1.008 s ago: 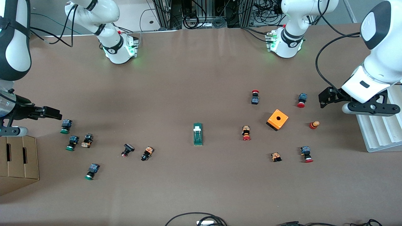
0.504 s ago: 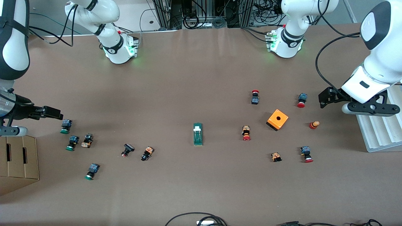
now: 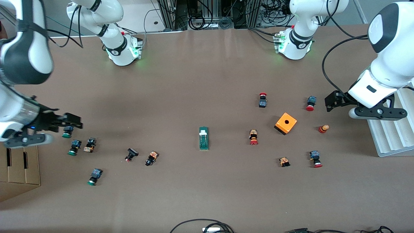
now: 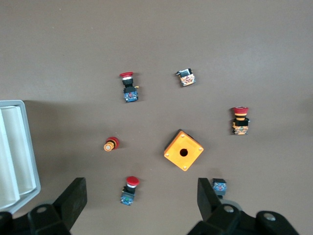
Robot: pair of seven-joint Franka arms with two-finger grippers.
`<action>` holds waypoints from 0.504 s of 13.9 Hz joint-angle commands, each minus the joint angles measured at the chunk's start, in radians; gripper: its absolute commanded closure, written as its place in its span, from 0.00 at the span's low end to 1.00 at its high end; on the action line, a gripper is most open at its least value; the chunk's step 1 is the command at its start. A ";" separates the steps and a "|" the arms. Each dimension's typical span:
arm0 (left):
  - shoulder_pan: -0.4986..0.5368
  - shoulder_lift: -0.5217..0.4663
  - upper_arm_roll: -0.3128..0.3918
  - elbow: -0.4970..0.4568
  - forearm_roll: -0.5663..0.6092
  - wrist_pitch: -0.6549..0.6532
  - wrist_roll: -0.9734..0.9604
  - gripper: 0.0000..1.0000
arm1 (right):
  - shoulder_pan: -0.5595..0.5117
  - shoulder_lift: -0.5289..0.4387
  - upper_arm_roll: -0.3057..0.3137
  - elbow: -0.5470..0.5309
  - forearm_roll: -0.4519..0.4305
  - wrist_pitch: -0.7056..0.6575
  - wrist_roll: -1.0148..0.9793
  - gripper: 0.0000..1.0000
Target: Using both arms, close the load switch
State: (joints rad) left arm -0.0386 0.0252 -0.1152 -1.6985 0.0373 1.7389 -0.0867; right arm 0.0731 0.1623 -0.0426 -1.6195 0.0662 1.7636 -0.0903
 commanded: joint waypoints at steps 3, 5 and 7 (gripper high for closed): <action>-0.067 0.012 -0.003 0.010 -0.010 0.002 -0.139 0.00 | 0.002 0.078 -0.005 0.006 0.032 0.072 -0.016 0.00; -0.098 0.018 -0.004 0.010 -0.011 0.011 -0.191 0.00 | -0.006 0.123 -0.005 0.006 0.032 0.098 -0.020 0.00; -0.168 0.033 -0.003 0.010 -0.011 0.043 -0.325 0.00 | -0.004 0.141 -0.006 0.006 0.030 0.138 -0.040 0.00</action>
State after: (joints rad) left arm -0.1472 0.0405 -0.1242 -1.6984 0.0352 1.7596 -0.3036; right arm 0.0727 0.2829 -0.0461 -1.6248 0.0712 1.8670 -0.1042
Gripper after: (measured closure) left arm 0.000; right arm 0.000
